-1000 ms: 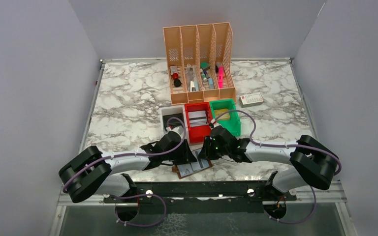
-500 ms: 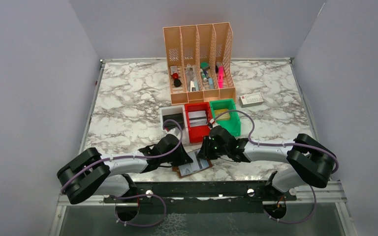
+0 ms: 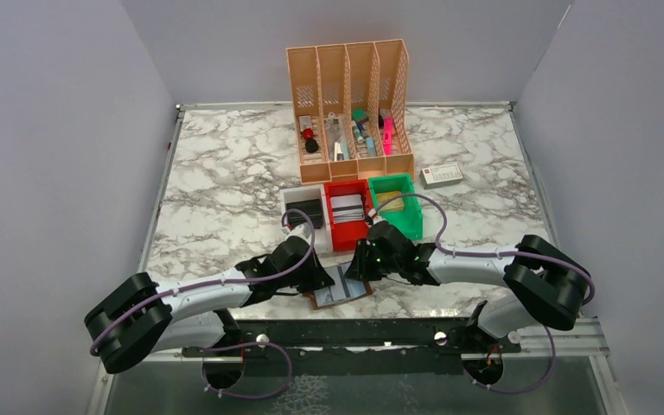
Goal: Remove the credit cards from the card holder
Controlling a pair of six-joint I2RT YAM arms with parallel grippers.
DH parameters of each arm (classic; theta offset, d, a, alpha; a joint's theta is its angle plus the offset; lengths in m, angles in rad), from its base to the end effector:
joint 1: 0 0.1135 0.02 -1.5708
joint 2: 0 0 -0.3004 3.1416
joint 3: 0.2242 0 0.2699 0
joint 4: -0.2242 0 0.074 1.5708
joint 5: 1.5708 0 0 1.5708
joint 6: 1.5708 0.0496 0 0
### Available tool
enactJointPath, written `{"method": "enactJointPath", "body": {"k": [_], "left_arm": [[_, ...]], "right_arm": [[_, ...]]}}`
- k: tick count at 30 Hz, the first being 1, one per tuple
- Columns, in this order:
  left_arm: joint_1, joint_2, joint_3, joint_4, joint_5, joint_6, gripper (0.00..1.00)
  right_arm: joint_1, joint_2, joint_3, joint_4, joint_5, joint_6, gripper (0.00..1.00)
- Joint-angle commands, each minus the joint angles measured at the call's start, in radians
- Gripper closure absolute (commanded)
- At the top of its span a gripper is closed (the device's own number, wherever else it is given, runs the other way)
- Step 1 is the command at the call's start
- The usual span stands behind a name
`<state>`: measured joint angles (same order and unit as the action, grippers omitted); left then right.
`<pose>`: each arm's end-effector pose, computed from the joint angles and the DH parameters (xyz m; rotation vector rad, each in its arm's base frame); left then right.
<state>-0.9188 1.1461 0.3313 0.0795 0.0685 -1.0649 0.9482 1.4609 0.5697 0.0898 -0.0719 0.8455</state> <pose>0.1259 -0.1706 0.1541 -0.1480 2.5555 -0.9989 0.1633 0.2336 0.1564 -0.1698 2.5730 0.8735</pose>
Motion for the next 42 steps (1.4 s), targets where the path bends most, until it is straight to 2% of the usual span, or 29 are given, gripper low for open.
{"method": "enactJointPath", "body": {"k": [1, 7, 16, 21, 28, 37, 42], "left_arm": [[-0.002, -0.028, 0.017, -0.123, -0.068, 0.051, 1.0], [-0.002, -0.039, 0.023, -0.154, -0.073, 0.065, 1.0], [-0.003, -0.026, 0.048, -0.158, -0.066, 0.09, 1.0], [-0.003, -0.016, 0.05, -0.153, -0.056, 0.089, 1.0], [-0.002, -0.046, 0.05, -0.156, -0.058, 0.086, 1.0], [-0.002, -0.024, 0.054, -0.075, -0.022, 0.078, 0.83], [-0.002, 0.036, 0.051, -0.001, 0.026, 0.058, 0.82]], "right_arm": [[0.004, 0.033, -0.011, -0.099, 0.051, -0.014, 0.69], [0.004, -0.001, -0.016, -0.065, 0.007, -0.028, 0.69], [0.004, -0.08, 0.009, 0.034, -0.127, -0.078, 0.61], [0.004, -0.003, 0.02, 0.099, -0.212, -0.088, 0.58], [0.004, 0.077, 0.019, 0.014, -0.137, -0.056, 0.58], [0.004, 0.107, 0.011, 0.042, -0.168, -0.047, 0.58], [0.004, 0.123, 0.016, 0.048, -0.174, -0.047, 0.58]]}}
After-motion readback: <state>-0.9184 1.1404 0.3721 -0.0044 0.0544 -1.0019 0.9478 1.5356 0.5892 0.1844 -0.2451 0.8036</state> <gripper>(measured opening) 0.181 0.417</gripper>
